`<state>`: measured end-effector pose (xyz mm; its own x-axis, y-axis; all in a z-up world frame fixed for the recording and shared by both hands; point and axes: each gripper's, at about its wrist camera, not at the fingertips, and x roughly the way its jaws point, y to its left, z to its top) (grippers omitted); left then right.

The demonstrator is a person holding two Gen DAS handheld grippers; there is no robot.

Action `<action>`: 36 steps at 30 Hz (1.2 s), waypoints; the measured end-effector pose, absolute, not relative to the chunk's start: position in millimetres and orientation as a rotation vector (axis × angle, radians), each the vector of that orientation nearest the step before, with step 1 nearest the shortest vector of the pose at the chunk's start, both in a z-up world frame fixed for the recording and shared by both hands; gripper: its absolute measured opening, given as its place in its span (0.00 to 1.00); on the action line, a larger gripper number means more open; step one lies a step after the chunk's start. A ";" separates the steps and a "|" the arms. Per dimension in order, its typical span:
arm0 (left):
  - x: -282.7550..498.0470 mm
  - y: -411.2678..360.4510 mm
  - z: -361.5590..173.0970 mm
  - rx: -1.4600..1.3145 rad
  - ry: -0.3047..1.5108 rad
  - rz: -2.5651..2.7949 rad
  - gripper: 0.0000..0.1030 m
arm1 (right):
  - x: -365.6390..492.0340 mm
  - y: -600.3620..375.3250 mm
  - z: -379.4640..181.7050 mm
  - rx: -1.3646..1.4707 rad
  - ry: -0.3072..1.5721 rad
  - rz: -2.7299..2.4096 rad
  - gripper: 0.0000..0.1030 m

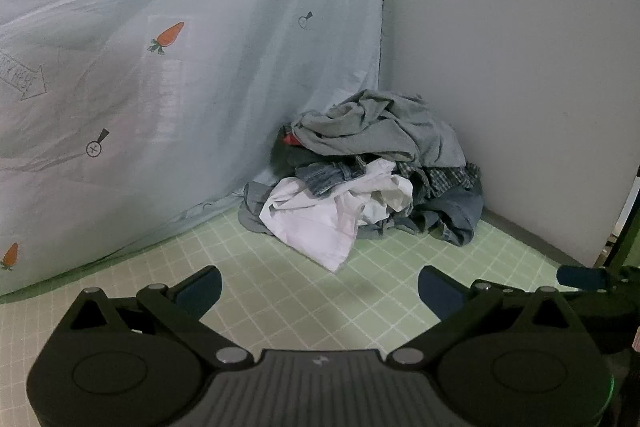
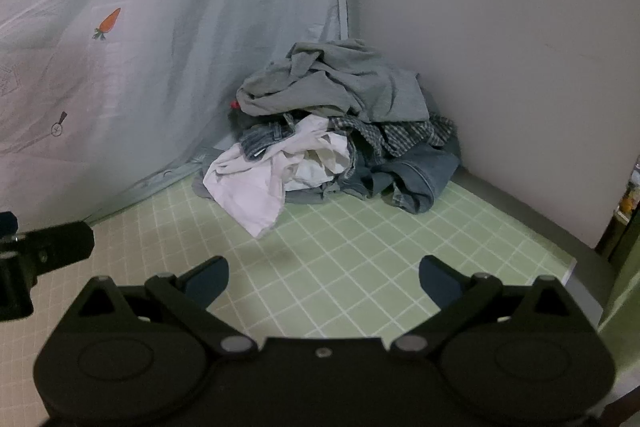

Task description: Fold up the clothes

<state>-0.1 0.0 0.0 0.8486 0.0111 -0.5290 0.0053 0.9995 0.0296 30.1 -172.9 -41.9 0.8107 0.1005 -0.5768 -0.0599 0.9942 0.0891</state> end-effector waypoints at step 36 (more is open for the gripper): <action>-1.0 11.2 2.4 0.017 0.557 0.004 1.00 | 31.1 -171.6 -43.8 0.056 0.622 0.091 1.00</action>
<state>-1.0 11.2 2.4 0.8488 0.0086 -0.5286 0.0008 0.9998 0.0175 31.1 -171.6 -43.8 0.8089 0.1015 -0.5791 -0.0679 0.9945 0.0795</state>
